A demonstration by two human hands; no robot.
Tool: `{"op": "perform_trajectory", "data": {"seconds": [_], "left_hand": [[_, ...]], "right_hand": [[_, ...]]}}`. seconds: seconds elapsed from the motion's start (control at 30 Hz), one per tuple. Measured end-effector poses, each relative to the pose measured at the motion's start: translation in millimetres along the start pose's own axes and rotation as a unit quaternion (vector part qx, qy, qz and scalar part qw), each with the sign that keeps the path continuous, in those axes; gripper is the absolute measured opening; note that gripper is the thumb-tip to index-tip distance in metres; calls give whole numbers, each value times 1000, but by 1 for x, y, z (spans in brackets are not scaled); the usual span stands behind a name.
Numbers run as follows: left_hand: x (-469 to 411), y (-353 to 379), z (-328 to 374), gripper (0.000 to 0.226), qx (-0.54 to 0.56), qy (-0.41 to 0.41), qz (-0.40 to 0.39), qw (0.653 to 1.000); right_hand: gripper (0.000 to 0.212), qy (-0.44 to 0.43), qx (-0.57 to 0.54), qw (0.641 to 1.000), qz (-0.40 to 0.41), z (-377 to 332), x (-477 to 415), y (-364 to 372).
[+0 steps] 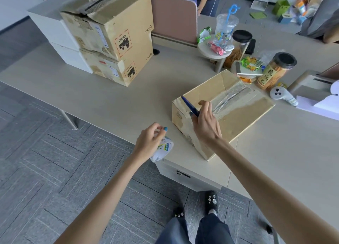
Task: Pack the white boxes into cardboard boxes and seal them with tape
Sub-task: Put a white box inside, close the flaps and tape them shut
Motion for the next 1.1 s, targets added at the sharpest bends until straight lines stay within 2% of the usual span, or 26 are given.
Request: {"op": "perform_trajectory", "data": {"seconds": [0.07,0.13,0.2,0.27,0.37,0.47,0.63,0.8,0.87,0.9,1.0,1.03,1.1], "left_hand": [[1,1,11,32,26,1,-17,1000],[0,5,16,33,44,-5,-39,998],[1,8,22,38,64,-10,-63,996],[3,13,29,45,70,-8,-80,994],[5,15,45,34,62,7,-86,994],[6,19,50,27,55,2,-97,994],[4,26,41,34,5,-22,-117,993],[3,25,43,43,-14,-25,-107,994],[1,22,41,46,0,-40,-98,994],[0,20,43,45,18,-40,-93,995],[-3,16,57,26,33,-10,-66,997],[-3,16,61,22,29,0,-64,998],[-1,18,65,22,42,12,-80,996]], "right_hand": [[16,104,-84,989,-64,8,6,5],[15,203,-166,956,-129,15,17,16],[21,267,-225,924,-155,12,26,17],[30,310,-271,893,-181,5,36,18],[35,323,-317,865,-216,-7,51,19],[43,303,-295,878,-224,-8,56,21],[14,269,-273,903,-193,-5,49,17],[12,300,-249,911,-134,10,41,12],[15,346,-285,886,-117,17,42,11],[16,382,-317,861,-113,19,45,12],[12,505,-400,751,-142,18,61,17],[14,521,-407,735,-154,18,64,18],[14,505,-411,739,-174,19,61,21]]}}
Point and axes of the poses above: each hand's wrist, its own x-axis away from the middle knuckle, its own y-axis out of the palm, z = x × y, the point moved 10 cm from there along -x, towards the middle knuckle, and after that the axes turned 13 degrees about z, right-handed, at the moved point
